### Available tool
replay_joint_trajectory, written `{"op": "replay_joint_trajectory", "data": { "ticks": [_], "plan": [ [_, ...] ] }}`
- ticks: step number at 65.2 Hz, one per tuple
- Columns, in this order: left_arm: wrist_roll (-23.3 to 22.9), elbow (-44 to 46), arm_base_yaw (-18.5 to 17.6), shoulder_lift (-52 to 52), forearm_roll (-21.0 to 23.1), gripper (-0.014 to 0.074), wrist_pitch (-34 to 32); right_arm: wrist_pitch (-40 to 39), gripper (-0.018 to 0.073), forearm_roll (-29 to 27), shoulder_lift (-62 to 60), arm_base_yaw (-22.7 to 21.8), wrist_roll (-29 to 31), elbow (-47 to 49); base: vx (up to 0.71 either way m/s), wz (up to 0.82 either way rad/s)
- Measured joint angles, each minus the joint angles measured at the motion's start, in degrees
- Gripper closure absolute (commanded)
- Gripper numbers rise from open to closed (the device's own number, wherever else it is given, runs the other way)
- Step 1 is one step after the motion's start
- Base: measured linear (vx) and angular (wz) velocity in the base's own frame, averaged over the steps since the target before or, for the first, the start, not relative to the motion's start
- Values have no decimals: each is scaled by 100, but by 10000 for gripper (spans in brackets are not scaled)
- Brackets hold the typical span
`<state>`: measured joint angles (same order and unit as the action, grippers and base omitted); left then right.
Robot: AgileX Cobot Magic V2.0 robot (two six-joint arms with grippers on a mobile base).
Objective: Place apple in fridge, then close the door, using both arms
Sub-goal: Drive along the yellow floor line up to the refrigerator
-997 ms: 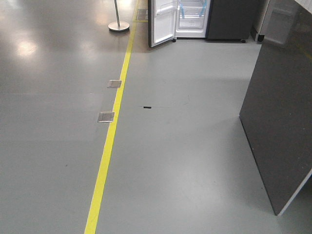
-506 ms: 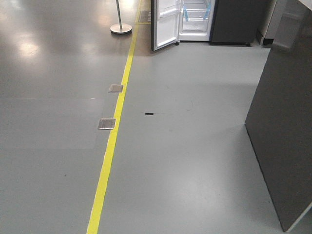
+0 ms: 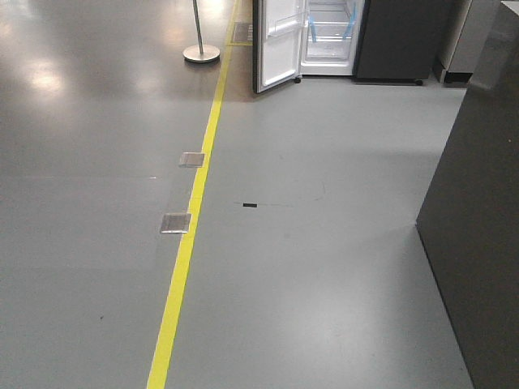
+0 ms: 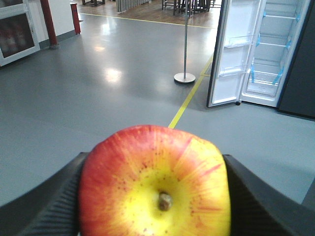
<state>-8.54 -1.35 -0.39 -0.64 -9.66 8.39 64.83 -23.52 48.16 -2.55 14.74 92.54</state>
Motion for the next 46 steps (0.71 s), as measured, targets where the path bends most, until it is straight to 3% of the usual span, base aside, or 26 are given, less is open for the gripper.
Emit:
{"op": "replay_joint_trajectory", "data": {
  "ticks": [46],
  "plan": [
    [0,0,0,0,0,602,0,0,426,0,0,0,0,0,26,0]
  ]
}}
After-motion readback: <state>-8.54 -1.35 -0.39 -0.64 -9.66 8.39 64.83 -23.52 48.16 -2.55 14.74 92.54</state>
